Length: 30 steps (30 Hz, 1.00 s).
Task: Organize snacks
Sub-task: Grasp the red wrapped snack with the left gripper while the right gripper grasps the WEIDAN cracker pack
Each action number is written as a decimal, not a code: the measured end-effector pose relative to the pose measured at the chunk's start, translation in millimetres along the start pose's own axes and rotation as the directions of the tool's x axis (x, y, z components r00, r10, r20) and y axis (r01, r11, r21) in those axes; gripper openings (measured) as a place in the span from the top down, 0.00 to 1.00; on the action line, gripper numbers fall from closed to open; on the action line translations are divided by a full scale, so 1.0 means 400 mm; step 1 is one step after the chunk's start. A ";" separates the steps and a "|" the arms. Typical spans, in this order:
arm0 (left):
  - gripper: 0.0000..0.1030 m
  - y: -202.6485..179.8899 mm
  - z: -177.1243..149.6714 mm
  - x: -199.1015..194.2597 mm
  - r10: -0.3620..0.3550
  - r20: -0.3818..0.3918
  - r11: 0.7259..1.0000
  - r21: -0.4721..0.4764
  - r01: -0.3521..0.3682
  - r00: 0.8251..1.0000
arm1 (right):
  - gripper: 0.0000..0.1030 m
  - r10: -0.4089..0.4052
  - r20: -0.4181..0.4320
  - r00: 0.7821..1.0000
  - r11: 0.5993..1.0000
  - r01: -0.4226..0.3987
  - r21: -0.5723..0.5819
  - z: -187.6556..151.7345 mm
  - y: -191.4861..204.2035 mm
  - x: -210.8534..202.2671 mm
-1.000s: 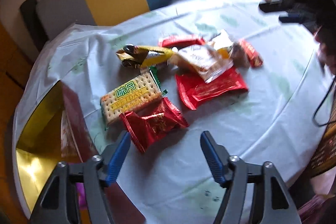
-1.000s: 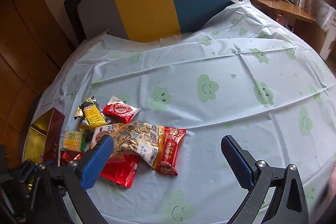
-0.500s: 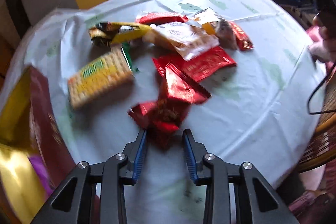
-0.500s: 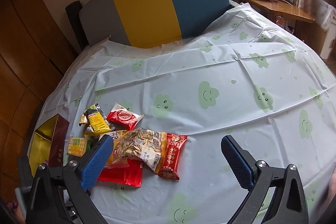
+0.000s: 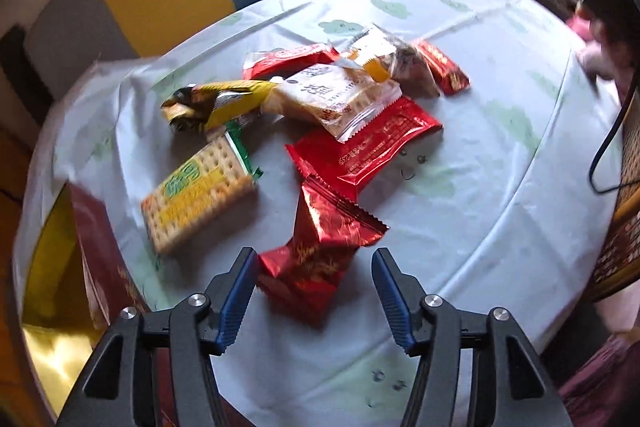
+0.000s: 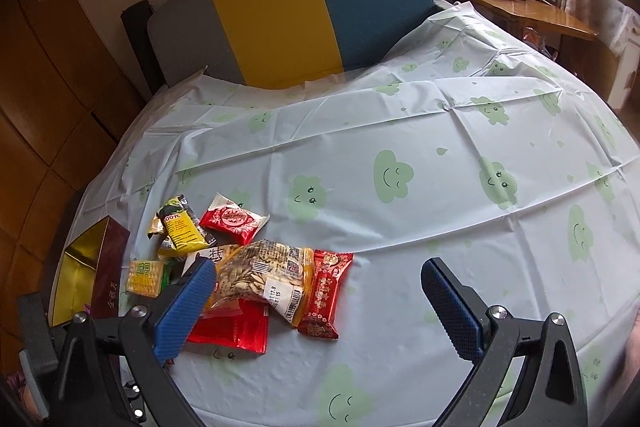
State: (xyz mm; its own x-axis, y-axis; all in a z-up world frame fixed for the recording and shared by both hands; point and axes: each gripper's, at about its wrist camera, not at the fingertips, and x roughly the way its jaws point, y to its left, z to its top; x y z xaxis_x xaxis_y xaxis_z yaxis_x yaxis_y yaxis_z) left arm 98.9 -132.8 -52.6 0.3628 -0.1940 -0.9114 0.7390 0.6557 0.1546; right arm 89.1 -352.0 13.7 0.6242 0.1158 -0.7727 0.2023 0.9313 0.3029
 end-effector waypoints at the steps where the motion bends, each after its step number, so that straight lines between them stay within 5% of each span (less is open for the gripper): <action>1: 0.42 0.003 -0.003 0.005 -0.001 -0.006 1.000 0.012 0.001 1.000 | 0.00 -0.001 0.001 1.000 1.000 0.001 -0.001 0.000 0.000 0.000; 4: 0.48 0.008 0.003 0.029 0.002 -0.012 1.000 0.011 -0.002 1.000 | 0.00 -0.007 0.008 1.000 1.000 0.007 -0.004 0.002 0.000 -0.001; 5: 0.59 0.011 0.001 0.026 -0.023 0.005 1.000 -0.012 0.023 1.000 | 0.00 -0.009 0.011 1.000 1.000 0.009 -0.005 0.002 0.000 -0.001; 13: 0.65 -0.034 -0.106 -0.057 -0.026 0.100 0.992 -0.121 0.038 0.995 | 0.01 0.018 0.016 1.000 0.995 -0.016 -0.099 -0.008 0.044 -0.002; 17: 0.65 -0.053 -0.182 -0.108 -0.023 0.159 0.985 -0.166 0.049 0.987 | 0.15 0.055 -0.036 0.998 0.977 -0.062 -0.206 -0.034 0.098 0.018; 20: 0.65 -0.054 -0.220 -0.114 -0.023 0.171 0.976 -0.209 0.059 0.985 | 0.25 0.093 -0.123 0.988 0.944 -0.127 -0.306 -0.072 0.159 0.049; 24: 0.65 -0.036 -0.269 -0.089 -0.046 0.179 0.960 -0.262 0.093 0.983 | 0.26 0.157 -0.231 0.960 0.882 -0.242 -0.405 -0.117 0.256 0.085; 30: 0.65 -0.033 -0.293 -0.074 -0.060 0.214 0.955 -0.273 0.118 0.975 | 0.26 0.146 -0.340 0.929 0.741 -0.330 -0.584 -0.158 0.451 0.164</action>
State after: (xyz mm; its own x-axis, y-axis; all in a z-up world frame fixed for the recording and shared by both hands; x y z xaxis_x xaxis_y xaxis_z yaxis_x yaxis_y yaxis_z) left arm 11.9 -50.3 -72.4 0.4312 -0.3842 -0.8164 0.5934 0.8024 -0.0642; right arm 118.7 -154.5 -17.6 0.3529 0.3610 -0.8632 -0.4973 0.8539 0.1538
